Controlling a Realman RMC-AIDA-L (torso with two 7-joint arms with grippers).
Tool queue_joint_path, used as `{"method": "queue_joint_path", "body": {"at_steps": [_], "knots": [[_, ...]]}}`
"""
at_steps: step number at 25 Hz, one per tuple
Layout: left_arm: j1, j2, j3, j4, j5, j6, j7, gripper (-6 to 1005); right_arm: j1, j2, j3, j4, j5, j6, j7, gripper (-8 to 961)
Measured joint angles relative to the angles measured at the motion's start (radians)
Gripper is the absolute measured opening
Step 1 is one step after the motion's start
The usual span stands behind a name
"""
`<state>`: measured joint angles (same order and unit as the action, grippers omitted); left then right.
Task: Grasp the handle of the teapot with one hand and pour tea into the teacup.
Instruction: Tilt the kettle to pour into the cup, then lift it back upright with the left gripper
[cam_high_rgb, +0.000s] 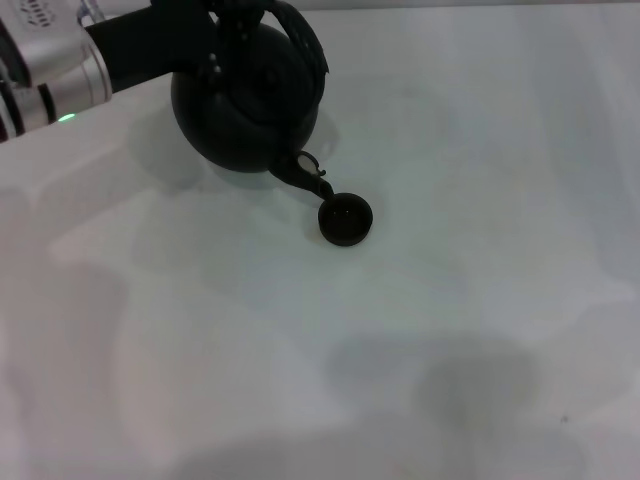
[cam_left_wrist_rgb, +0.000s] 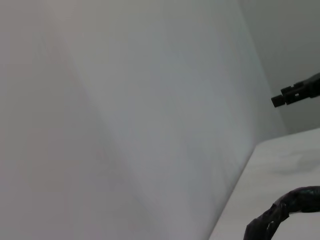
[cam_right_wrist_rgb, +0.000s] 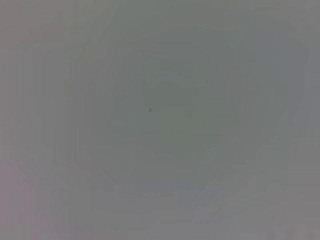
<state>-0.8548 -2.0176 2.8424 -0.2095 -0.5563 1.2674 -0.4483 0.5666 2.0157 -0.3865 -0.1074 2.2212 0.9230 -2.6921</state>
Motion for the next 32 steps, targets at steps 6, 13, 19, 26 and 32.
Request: {"method": "queue_joint_path", "body": {"at_steps": [6,13,19,26,32], "knots": [[-0.015,-0.010,0.000,-0.002,0.026,-0.048,0.004,114,-0.005,0.001,0.000,0.000,0.000,0.003,0.000,843],[-0.027,-0.012,0.000,-0.002,0.038,-0.073,0.005,114,-0.005,0.002,0.000,0.000,0.000,0.003,0.000,843],[-0.036,-0.012,0.000,-0.004,0.054,-0.091,0.005,114,-0.005,0.003,0.000,0.001,0.000,0.003,0.000,843],[-0.036,-0.012,0.000,-0.005,0.049,-0.093,0.006,115,-0.005,0.003,0.000,0.002,0.000,0.003,0.000,843],[-0.036,-0.013,0.000,-0.005,0.048,-0.094,0.006,114,-0.003,0.002,0.000,0.002,0.000,0.002,0.000,843]]}}
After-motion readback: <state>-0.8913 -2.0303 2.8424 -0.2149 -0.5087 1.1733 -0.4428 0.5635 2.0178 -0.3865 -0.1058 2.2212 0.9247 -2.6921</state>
